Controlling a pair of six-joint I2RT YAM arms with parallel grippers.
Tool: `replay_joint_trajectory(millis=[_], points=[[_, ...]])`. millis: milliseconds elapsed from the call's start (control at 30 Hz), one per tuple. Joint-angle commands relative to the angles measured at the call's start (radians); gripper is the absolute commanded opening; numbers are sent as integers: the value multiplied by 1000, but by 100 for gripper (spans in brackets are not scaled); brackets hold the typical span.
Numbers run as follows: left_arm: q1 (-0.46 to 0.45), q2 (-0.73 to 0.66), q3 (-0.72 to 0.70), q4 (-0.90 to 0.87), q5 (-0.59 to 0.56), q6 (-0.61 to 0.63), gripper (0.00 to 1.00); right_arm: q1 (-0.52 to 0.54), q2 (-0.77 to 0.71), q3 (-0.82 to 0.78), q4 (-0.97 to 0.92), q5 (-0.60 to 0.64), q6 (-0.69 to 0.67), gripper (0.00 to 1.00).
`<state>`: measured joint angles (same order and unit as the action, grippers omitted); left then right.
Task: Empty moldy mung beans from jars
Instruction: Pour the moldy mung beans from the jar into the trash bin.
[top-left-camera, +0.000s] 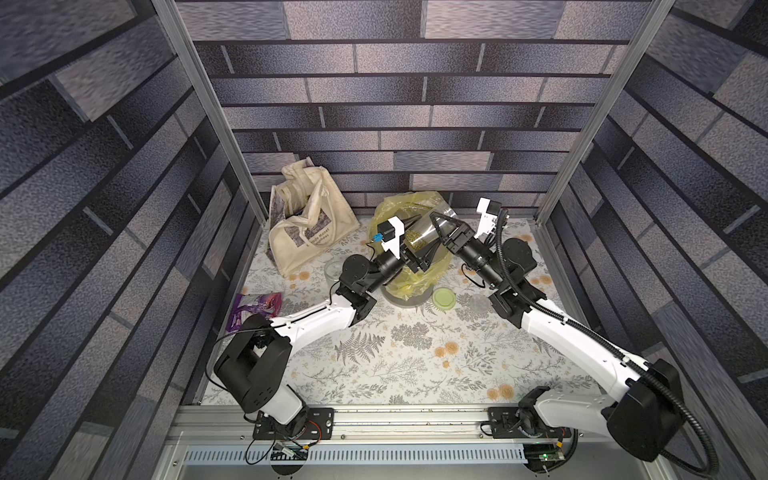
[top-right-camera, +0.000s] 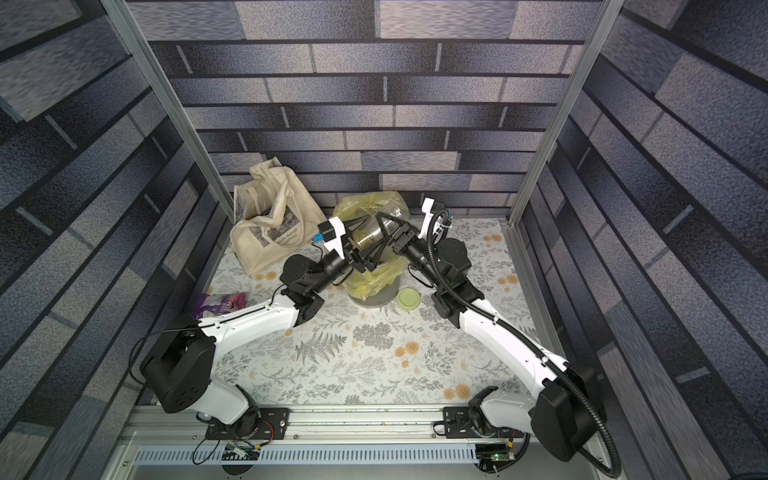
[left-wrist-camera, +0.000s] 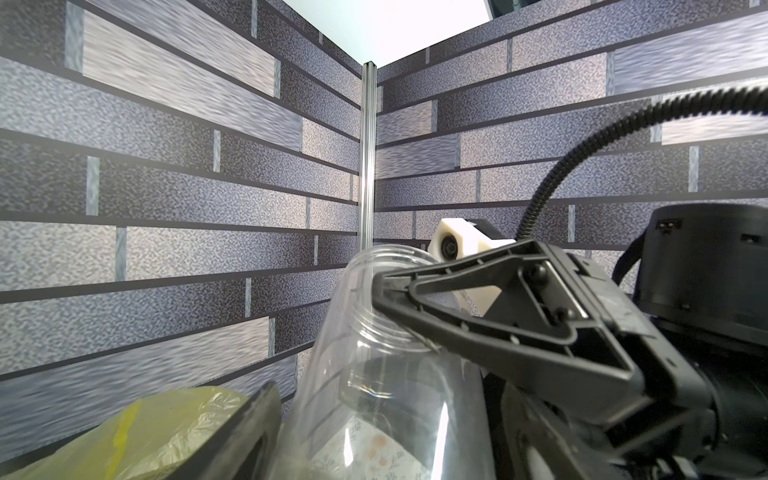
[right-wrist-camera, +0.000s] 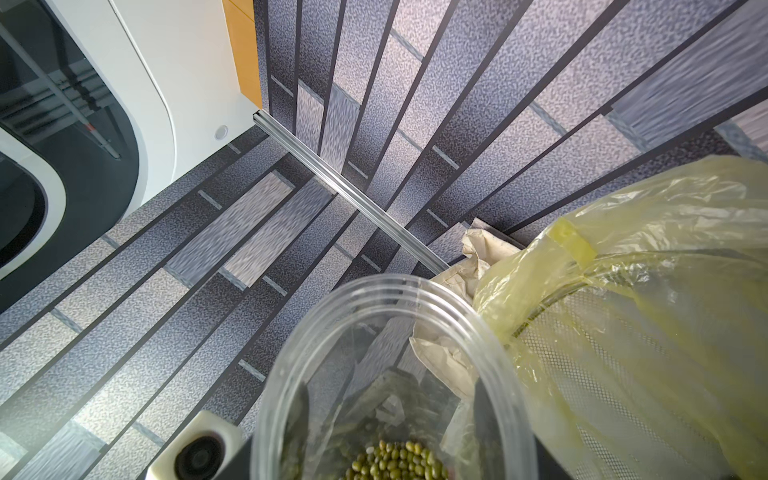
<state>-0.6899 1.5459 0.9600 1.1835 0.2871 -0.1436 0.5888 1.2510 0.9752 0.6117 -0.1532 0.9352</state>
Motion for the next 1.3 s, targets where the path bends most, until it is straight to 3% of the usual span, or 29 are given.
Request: replay_joint_trajectory(millis=[0, 233, 433, 633, 767, 900, 1167, 1267], points=[[8, 12, 37, 47, -6, -21, 85, 0, 17, 25, 54, -33, 15, 38], [20, 34, 43, 67, 6, -39, 80, 0, 58, 39, 103, -61, 60, 39], [40, 40, 33, 110, 6, -73, 67, 1, 73, 31, 121, -63, 73, 39], [61, 28, 23, 100, 18, -113, 63, 1, 64, 25, 116, -57, 55, 45], [69, -20, 34, -5, 51, -113, 61, -6, 57, 29, 99, -53, 26, 57], [69, -58, 38, -75, 56, -97, 59, -5, 58, 40, 98, -51, 14, 60], [69, -48, 42, -65, 47, -123, 58, -7, 105, 63, 169, -63, 50, 79], [71, -46, 52, -74, 44, -127, 57, -7, 126, 81, 191, -91, 66, 98]])
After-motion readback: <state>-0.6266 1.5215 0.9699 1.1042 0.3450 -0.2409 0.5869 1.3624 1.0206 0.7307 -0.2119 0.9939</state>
